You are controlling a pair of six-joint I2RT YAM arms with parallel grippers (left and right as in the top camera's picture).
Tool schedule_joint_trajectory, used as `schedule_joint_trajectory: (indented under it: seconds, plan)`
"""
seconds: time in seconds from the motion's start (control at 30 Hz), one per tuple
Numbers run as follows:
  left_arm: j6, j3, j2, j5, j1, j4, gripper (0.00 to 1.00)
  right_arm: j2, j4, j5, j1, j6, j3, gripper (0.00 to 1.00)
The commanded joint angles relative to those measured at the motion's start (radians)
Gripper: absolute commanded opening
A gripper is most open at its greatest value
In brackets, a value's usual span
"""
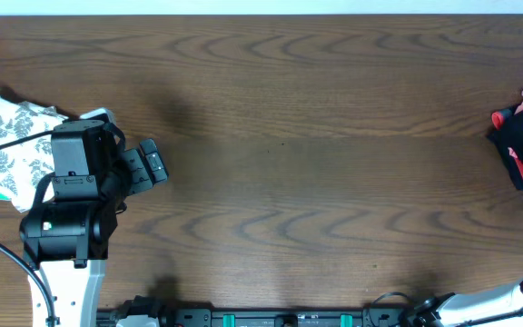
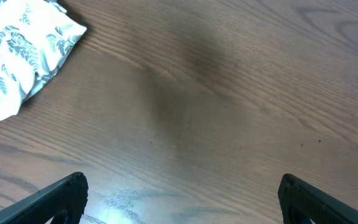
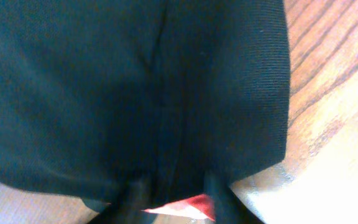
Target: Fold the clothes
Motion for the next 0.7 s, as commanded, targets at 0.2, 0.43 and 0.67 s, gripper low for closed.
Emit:
schedule_joint_trajectory:
  seconds: [0.2,0.43,0.67]
  plan:
    - [0.017,0.023,0.0,-0.002,-0.004,-0.003,0.98,-0.033,0.041,-0.137,-0.008,0.03,0.013,0.01]
    - [0.017,0.023,0.0,-0.002,-0.004,-0.003,0.98,-0.127,-0.037,0.004,-0.01,0.089,0.013,0.18]
    - [0.017,0.023,0.0,-0.002,-0.004,-0.003,0.98,-0.1,-0.121,0.189,-0.018,0.153,-0.002,0.61]
